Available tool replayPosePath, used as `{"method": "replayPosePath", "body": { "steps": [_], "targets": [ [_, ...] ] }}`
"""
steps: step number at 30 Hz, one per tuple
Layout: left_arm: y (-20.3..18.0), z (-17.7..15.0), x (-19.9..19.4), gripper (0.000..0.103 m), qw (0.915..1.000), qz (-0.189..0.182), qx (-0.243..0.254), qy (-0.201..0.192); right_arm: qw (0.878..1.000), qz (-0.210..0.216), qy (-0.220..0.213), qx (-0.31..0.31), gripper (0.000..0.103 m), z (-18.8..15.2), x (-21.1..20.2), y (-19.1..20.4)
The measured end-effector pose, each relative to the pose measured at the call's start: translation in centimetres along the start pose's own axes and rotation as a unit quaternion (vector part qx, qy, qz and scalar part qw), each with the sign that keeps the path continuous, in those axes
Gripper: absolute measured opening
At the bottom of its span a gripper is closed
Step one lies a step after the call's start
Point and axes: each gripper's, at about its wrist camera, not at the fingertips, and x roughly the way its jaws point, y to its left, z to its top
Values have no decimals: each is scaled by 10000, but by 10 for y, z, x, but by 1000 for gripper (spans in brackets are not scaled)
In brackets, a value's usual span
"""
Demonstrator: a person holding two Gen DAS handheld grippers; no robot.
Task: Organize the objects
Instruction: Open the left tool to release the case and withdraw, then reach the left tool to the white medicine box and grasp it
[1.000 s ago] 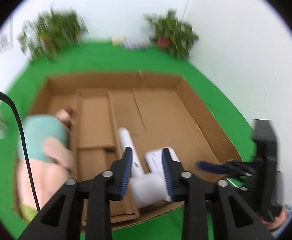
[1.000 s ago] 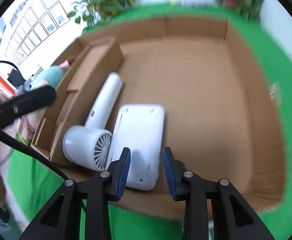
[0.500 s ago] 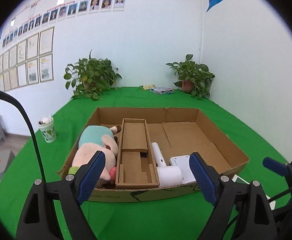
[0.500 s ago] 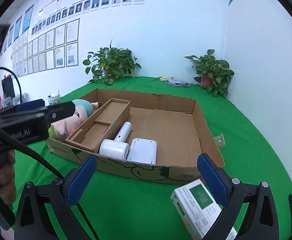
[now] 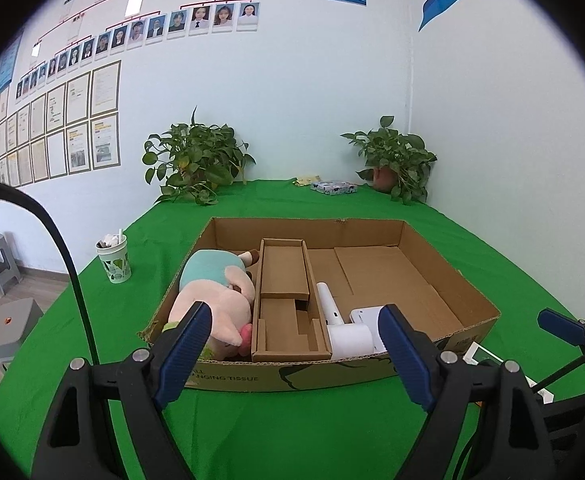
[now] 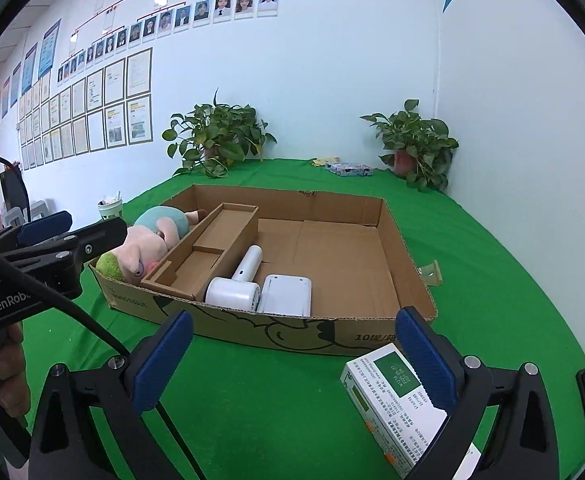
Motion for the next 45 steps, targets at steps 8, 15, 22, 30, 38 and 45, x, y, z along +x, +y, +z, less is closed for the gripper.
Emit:
{"method": "replayPosePath", "body": {
  "steps": [8,15,22,30,38,45],
  "targets": [
    [-2,-9,11,11,9993,55,236,290,9998,-161,85,44,27,-2,0,-2],
    [-2,-8,4,97,9999,11,66,83,9999,-7,-9,138,95,-6,-1,-7],
    [3,-9,10,97,9995,-116,-130,251,9997,207,19,86,102,-7,-2,-9],
    [0,-20,13,97,9987,-340,11,389,9998,103,156,-13,102,-23,-10,-32],
    [-2,-59,35,97,9898,-832,-95,1149,9885,-615,1370,174,102,-94,4,-122],
    [-6,-72,42,97,9832,-1078,-229,1454,9827,-12,1788,479,90,-118,23,-139]
  ]
}}
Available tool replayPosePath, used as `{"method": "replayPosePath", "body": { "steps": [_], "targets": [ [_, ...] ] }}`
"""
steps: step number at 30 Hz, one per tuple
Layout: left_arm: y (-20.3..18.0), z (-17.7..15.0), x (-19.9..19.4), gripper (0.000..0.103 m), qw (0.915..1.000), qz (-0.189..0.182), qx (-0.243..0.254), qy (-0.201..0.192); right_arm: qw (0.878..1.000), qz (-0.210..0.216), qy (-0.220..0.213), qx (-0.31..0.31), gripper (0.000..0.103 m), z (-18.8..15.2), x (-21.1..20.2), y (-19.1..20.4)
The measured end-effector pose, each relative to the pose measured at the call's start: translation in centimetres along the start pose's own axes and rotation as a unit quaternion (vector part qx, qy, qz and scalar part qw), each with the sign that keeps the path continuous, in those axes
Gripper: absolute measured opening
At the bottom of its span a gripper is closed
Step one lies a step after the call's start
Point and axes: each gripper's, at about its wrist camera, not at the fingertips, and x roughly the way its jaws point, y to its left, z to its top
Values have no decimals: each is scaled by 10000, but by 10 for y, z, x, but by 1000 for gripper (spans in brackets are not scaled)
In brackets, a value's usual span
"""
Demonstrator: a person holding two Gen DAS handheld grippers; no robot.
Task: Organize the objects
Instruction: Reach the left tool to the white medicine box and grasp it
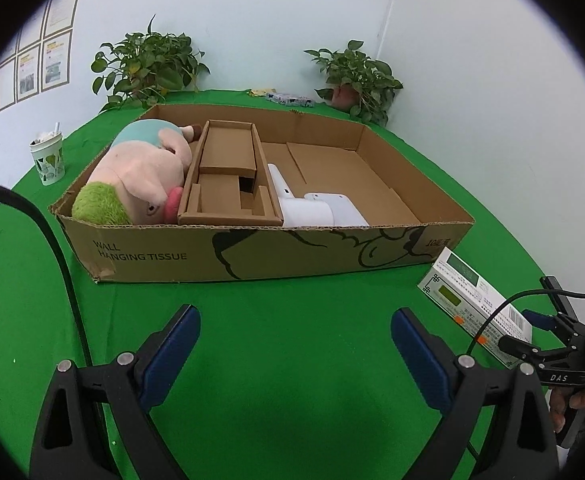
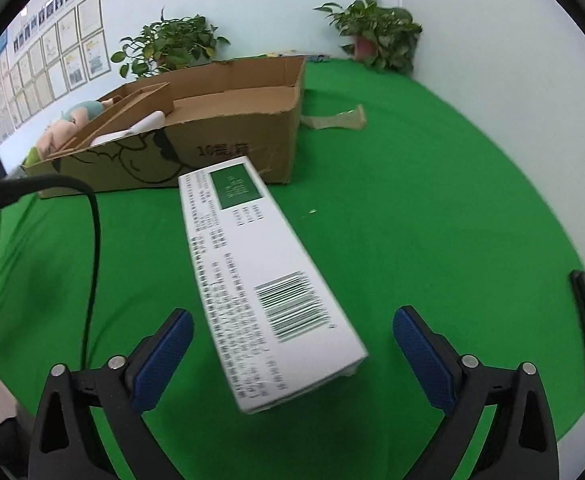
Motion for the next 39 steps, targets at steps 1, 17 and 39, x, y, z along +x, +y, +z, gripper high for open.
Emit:
{"method": "replayPosePath", "body": {
  "steps": [1,17,39],
  "targets": [
    [0,-1,0,97,10000,18,19,10,10000,8,13,-50,81,1,4,4],
    [15,15,39,96,9823,-1406,-571,1098,9926,777,-205,-908,102,4,3,112],
    [-51,-8,114,73,9073,-3195,-1235,2437,9965,663,145,-497,69,-11,12,108]
  ]
}}
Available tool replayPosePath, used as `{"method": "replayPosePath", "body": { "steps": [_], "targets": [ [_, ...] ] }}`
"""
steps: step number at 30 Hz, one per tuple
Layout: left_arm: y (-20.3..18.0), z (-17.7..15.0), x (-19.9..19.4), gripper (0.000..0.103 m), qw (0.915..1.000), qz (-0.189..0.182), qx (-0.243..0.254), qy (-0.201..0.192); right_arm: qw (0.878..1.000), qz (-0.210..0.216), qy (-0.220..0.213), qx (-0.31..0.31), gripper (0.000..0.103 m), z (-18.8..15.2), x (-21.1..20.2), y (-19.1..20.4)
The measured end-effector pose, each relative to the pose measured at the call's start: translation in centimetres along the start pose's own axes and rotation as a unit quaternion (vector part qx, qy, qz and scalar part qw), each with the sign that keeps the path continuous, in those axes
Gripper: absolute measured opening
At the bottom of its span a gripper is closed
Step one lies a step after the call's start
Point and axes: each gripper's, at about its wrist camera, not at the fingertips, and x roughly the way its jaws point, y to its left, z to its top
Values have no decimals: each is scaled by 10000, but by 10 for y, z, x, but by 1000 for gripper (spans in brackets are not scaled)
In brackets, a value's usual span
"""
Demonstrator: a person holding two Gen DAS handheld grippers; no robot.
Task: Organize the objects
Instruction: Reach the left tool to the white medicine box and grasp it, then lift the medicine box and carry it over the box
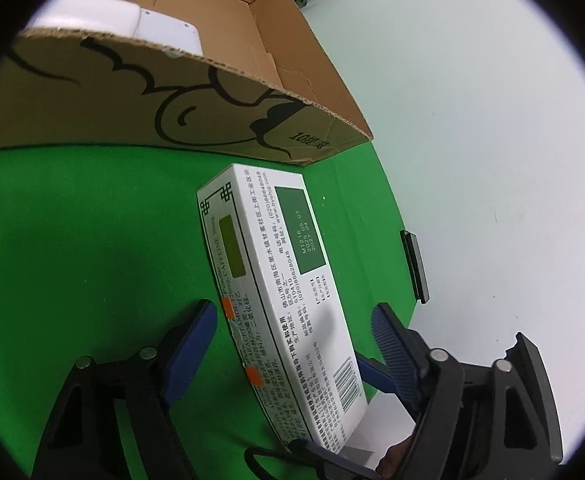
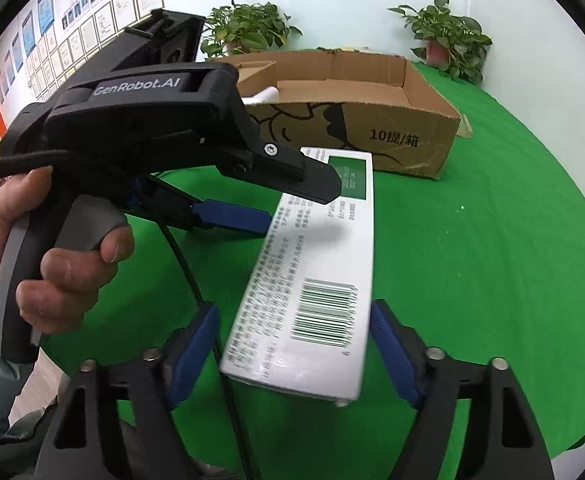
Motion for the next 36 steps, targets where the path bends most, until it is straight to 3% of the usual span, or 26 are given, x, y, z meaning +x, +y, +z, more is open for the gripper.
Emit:
{"method": "replayPosePath", "body": {
  "steps": [1,8,11,27,36],
  "targets": [
    [0,-2,2,68,10000,-7,-26,40,10000,14,6,8,68,-1,0,0],
    [0,-13,5,59,9997,-23,-228,76,9999,91,13,77,66,-8,-7,-4],
    [0,-18,7,44,9997,98,-194,99,9996,147,-88,210,66,-13,-17,-7],
    [2,-25,16,43,9983,-130,-491,287,9889,876,-57,1195,62,-27,-30,-29],
    [-13,-25,6,40,9997,-33,-237,54,9891,901,-226,1141,62,-22,-36,-23]
  ]
}}
